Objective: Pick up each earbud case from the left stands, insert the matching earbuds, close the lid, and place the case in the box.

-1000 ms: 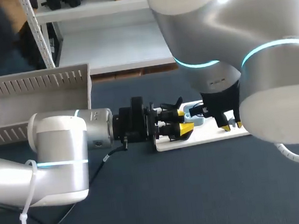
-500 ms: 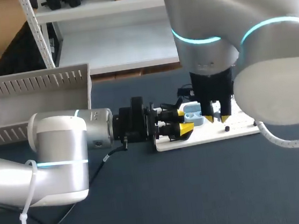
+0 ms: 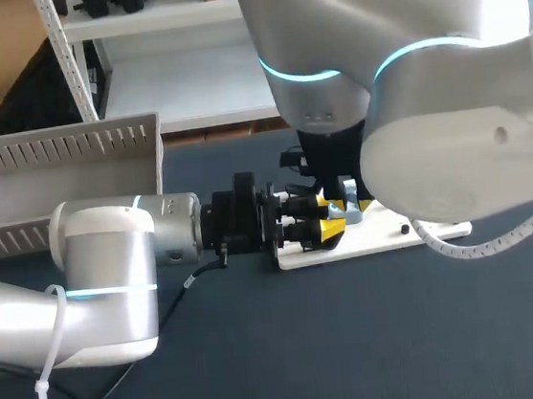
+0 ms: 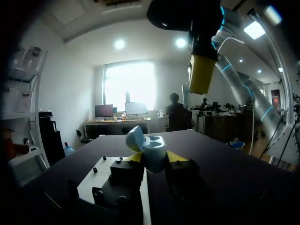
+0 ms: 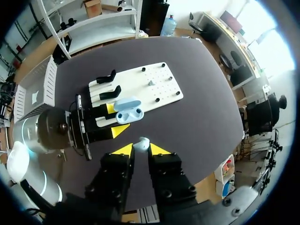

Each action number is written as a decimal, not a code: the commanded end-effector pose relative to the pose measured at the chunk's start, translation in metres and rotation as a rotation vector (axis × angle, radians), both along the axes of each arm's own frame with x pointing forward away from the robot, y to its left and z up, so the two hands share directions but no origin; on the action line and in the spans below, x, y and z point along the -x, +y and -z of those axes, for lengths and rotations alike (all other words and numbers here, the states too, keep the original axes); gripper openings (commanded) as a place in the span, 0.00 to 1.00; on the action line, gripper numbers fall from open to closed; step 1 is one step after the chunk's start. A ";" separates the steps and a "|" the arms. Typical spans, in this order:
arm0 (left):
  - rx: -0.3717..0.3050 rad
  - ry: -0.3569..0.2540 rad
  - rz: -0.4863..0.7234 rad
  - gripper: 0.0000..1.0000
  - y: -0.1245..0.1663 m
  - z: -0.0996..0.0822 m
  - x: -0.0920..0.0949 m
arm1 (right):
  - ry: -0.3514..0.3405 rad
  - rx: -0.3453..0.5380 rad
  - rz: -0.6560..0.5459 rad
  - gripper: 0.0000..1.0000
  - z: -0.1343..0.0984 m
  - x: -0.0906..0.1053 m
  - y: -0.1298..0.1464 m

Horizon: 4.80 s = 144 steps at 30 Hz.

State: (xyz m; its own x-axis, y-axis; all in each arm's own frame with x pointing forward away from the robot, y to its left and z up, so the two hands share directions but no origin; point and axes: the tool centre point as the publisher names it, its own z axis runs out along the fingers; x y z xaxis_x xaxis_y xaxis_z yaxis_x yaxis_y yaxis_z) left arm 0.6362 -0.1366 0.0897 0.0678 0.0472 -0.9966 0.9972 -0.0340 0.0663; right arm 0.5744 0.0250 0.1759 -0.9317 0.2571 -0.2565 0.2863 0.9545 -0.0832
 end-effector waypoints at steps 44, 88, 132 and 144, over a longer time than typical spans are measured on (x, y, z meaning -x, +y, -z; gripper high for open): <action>0.002 -0.001 0.002 0.00 0.000 0.001 -0.001 | 0.046 0.019 0.138 0.00 0.026 -0.042 0.001; 0.002 -0.001 0.002 0.00 0.000 0.001 -0.001 | 0.073 0.035 0.146 0.00 0.037 -0.048 -0.005; 0.002 -0.001 0.002 0.00 0.000 0.001 -0.001 | 0.052 -0.078 0.149 0.47 0.010 -0.023 -0.033; 0.002 -0.001 0.002 0.00 0.000 0.001 -0.001 | -0.004 -0.212 -0.035 0.42 -0.002 -0.044 -0.079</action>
State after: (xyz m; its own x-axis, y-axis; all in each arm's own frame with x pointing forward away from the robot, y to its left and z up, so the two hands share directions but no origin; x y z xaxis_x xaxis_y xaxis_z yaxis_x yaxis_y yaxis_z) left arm 0.6361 -0.1365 0.0897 0.0678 0.0471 -0.9966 0.9972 -0.0341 0.0662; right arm 0.6200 -0.0333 0.1793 -0.9392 0.2755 -0.2048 0.2830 0.9591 -0.0075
